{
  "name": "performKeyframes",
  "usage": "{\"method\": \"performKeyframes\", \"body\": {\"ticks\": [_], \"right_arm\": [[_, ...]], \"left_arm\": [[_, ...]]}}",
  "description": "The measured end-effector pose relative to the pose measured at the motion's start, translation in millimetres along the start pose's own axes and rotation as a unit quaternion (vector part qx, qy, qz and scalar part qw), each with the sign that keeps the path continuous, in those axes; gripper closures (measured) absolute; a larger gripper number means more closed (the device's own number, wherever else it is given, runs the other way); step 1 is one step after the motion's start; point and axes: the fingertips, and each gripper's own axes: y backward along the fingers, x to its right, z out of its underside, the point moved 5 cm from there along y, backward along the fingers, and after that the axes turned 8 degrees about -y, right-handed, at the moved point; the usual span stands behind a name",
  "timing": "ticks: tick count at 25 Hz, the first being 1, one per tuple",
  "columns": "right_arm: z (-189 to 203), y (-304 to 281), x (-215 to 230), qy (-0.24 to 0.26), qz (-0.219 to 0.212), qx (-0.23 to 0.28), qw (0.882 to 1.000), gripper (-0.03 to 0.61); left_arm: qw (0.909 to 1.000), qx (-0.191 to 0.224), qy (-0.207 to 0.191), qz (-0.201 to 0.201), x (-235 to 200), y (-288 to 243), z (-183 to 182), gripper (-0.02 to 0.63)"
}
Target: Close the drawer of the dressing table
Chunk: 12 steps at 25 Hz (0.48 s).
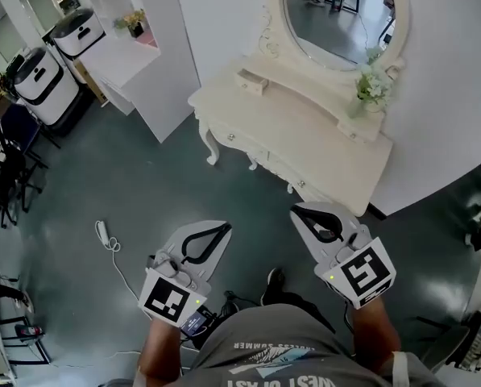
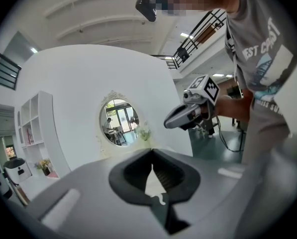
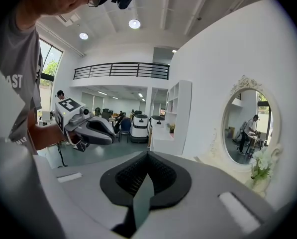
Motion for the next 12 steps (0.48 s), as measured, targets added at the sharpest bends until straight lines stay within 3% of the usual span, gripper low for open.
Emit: {"method": "performKeyframes", "body": {"ticks": [12], "right_arm": [[-0.9,-19.8,87.6,0.004,-0.043,0.012,0.999,0.577]], "left_arm": [[0.9987,-0.037,-0.003,-0.034,-25.9,-76.5,-6.2,0.611]]}}
